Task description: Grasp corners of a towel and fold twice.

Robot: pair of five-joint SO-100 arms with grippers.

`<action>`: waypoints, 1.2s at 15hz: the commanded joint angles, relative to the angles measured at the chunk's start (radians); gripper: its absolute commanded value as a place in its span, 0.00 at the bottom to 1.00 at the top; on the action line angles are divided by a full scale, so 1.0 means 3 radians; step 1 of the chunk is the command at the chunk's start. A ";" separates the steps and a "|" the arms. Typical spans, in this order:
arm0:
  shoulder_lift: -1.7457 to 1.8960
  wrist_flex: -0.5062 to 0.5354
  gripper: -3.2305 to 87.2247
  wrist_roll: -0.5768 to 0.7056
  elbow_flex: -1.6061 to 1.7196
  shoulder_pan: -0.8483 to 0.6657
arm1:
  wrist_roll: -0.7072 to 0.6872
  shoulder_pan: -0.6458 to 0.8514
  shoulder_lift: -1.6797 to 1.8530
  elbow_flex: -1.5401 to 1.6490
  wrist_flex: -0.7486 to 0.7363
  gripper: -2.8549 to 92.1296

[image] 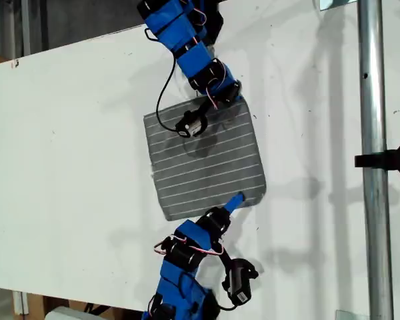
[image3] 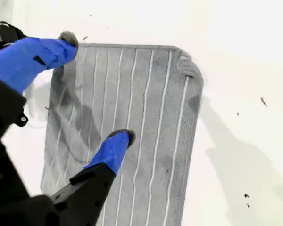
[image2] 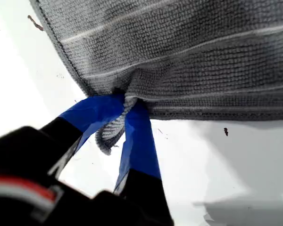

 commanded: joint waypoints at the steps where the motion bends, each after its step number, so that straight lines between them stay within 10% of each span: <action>1: -0.0240 -0.0041 0.41 0.0082 -0.0220 0.0005 | 0.0005 -0.0005 0.0112 -0.0056 -0.0036 0.03; 13: -0.1953 -0.0409 0.38 -0.0839 -0.0634 0.0363 | 0.0031 -0.0046 0.0107 -0.0041 -0.0056 0.03; 18: -0.2137 -0.0066 0.00 -0.0920 -0.0787 0.0225 | 0.0036 -0.0056 0.0143 -0.0046 -0.0041 0.03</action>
